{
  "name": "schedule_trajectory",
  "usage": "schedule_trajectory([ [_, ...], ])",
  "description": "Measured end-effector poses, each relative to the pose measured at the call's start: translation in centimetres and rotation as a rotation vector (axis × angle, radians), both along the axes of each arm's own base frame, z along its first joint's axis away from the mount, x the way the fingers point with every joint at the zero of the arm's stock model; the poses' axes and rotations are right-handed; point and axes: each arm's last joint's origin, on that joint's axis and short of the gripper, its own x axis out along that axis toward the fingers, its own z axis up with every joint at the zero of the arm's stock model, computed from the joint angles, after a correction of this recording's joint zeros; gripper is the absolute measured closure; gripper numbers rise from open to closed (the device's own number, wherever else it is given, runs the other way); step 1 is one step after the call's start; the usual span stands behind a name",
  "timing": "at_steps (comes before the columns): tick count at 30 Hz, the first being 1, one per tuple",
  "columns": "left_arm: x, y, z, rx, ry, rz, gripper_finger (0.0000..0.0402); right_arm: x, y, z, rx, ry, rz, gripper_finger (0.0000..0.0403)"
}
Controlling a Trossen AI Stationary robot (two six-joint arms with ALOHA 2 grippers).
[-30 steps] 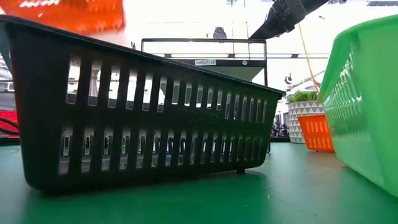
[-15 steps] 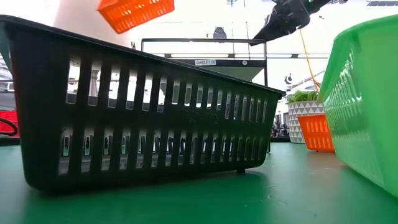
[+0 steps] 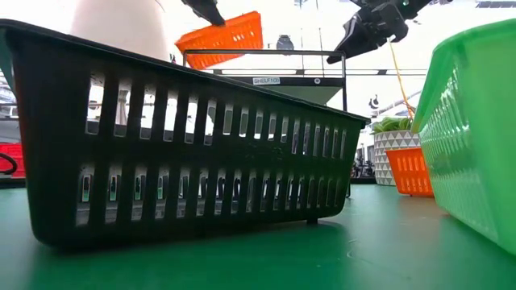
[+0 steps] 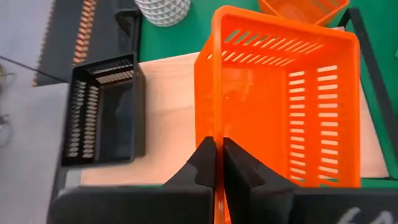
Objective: Stack baskets on shelf by color
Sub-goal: Put the top left orange bin on the shelf
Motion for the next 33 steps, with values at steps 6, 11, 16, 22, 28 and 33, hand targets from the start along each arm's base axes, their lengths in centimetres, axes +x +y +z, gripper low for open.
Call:
schedule_trajectory([
  [6, 3.0, 3.1, -2.4, -0.097, 0.022, -0.019, 0.0386, 0.0, 0.0, -0.1, 0.006, 0.008, 0.001, 0.0403],
  [11, 4.5, 5.1, -4.5, -0.17, 0.044, -0.042, 0.0394, -0.1, 0.0, -0.1, 0.007, 0.011, 0.001, 0.0403],
  [16, 5.4, 6.1, -6.1, -0.175, 0.084, -0.06, 0.0384, -0.1, 0.0, -0.1, 0.007, 0.012, 0.001, 0.0403],
  [22, 6.0, 6.8, -7.2, -0.156, 0.107, -0.072, 0.0384, -0.1, 0.0, -0.2, 0.008, 0.02, 0.001, 0.0403],
  [28, 6.3, 7.3, -6.9, -0.106, 0.073, -0.039, 0.0377, -0.2, 0.1, -0.4, 0.009, 0.045, 0.003, 0.0403],
  [33, 6.6, 7.4, -6.8, -0.092, 0.045, -0.031, 0.0334, -0.2, 0.1, -0.4, 0.008, 0.044, 0.003, 0.0403],
])
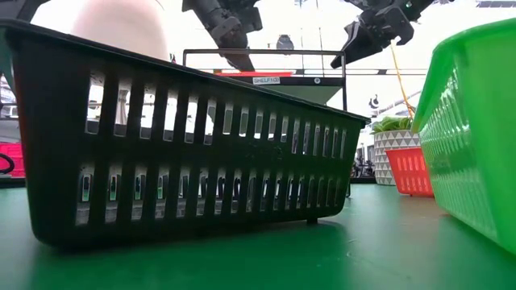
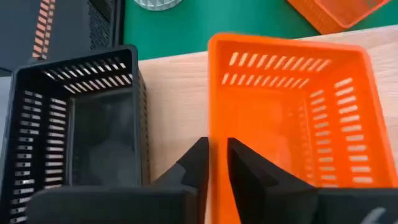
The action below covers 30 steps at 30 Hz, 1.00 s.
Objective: Stack baskets on shelf by color
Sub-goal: Put the top left orange bin on the shelf
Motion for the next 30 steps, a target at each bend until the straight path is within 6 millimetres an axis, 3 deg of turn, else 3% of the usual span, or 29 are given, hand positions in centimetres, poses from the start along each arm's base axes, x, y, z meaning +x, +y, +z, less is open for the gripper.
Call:
schedule_trajectory([
  [10, 0.1, -0.4, 0.6, 0.018, -0.025, 0.064, 0.0309, 0.0, 0.0, 0.0, 0.001, 0.006, 0.0, 0.0403],
  [14, -1.0, -2.4, 2.4, 0.029, -0.032, 0.086, 0.0319, -0.1, 0.0, -0.1, 0.001, 0.009, 0.0, 0.0403],
  [20, -3.6, -7.1, 4.6, 0.043, 0.006, 0.102, 0.0363, -0.1, 0.0, -0.1, 0.002, 0.012, 0.0, 0.0403],
  [23, -4.7, -9.1, 4.2, 0.044, 0.029, 0.129, 0.0384, -0.1, 0.0, -0.1, 0.002, 0.013, 0.0, 0.0403],
  [30, -7.9, -11.4, 0.0, 0.057, 0.076, 0.239, 0.0392, -0.1, 0.0, -0.1, 0.002, 0.011, 0.0, 0.0403],
])
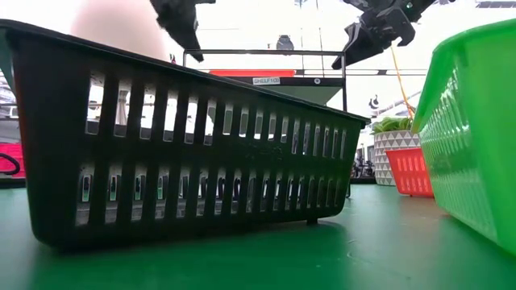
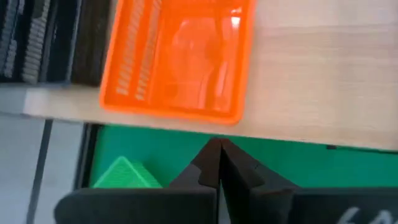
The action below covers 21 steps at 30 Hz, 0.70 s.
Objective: Stack baskets on shelf by color
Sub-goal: Put the top left orange bin on the shelf
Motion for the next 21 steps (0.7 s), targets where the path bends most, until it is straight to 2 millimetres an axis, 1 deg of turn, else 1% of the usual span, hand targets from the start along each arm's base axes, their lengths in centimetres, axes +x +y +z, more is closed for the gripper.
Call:
schedule_trajectory([
  [3, -1.0, -0.2, -1.6, -0.01, -0.067, 0.03, 0.0386, 0.0, 0.0, 0.0, 0.0, -0.006, 0.001, 0.0403],
  [5, -1.2, -0.4, -2.6, -0.01, -0.12, 0.034, 0.0387, 0.1, 0.0, 0.1, -0.001, -0.014, 0.0, 0.0403],
  [8, -1.4, -0.4, -4.5, -0.011, -0.118, 0.034, 0.0394, 0.1, 0.0, 0.2, -0.002, -0.024, 0.001, 0.0403],
  [11, -1.4, -0.4, -5.7, -0.008, -0.111, 0.033, 0.0399, 0.1, 0.0, 0.2, 0.001, -0.024, -0.002, 0.0403],
  [15, -1.1, -0.3, -6.4, 0.008, -0.153, 0.02, 0.0388, 0.1, 0.0, 0.2, 0.003, -0.024, -0.003, 0.0403],
  [21, -0.5, -0.2, -6.4, 0.036, -0.228, -0.001, 0.037, 0.1, 0.0, 0.2, 0.003, -0.024, -0.004, 0.0403],
])
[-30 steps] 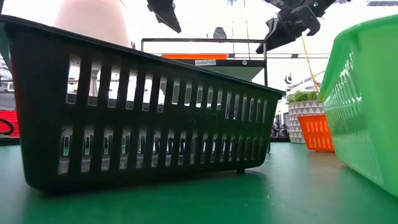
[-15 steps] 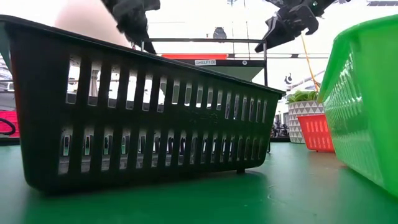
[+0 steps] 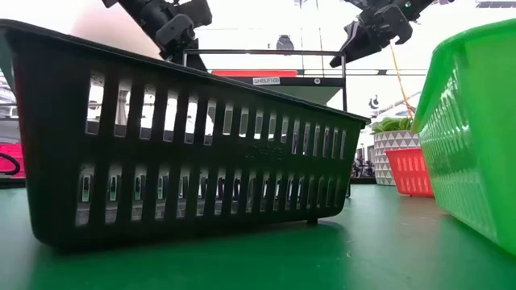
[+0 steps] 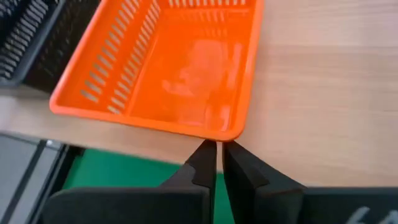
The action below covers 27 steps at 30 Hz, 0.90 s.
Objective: Stack baskets on shelf by color
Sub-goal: Put the top left orange bin on the shelf
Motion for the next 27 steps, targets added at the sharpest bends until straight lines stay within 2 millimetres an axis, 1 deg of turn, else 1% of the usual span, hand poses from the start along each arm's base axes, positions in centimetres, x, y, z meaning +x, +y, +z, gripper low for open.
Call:
schedule_trajectory([
  [5, 0.3, 0.3, 0.2, 0.025, -0.044, -0.01, 0.0369, 0.0, 0.0, 0.0, 0.0, 0.0, 0.0, 0.0403],
  [11, 0.3, 1.0, 0.4, 0.043, -0.067, 0.006, 0.0369, 0.0, 0.0, 0.0, 0.0, 0.0, 0.0, 0.0403],
  [17, 0.6, 1.7, -0.3, 0.04, -0.044, 0.028, 0.0369, 0.0, 0.0, 0.0, 0.0, 0.0, 0.0, 0.0403],
  [21, 1.0, 1.9, -0.7, 0.039, -0.036, 0.009, 0.0369, 0.0, 0.0, 0.0, 0.005, -0.003, -0.002, 0.0403],
  [23, 1.6, 2.0, -0.6, 0.044, -0.07, -0.007, 0.0369, 0.2, 0.0, 0.0, 0.013, -0.012, -0.008, 0.0403],
  [27, 1.5, 2.3, -1.1, 0.04, -0.043, -0.008, 0.0369, 0.5, -0.1, -0.1, 0.019, -0.027, -0.013, 0.0403],
])
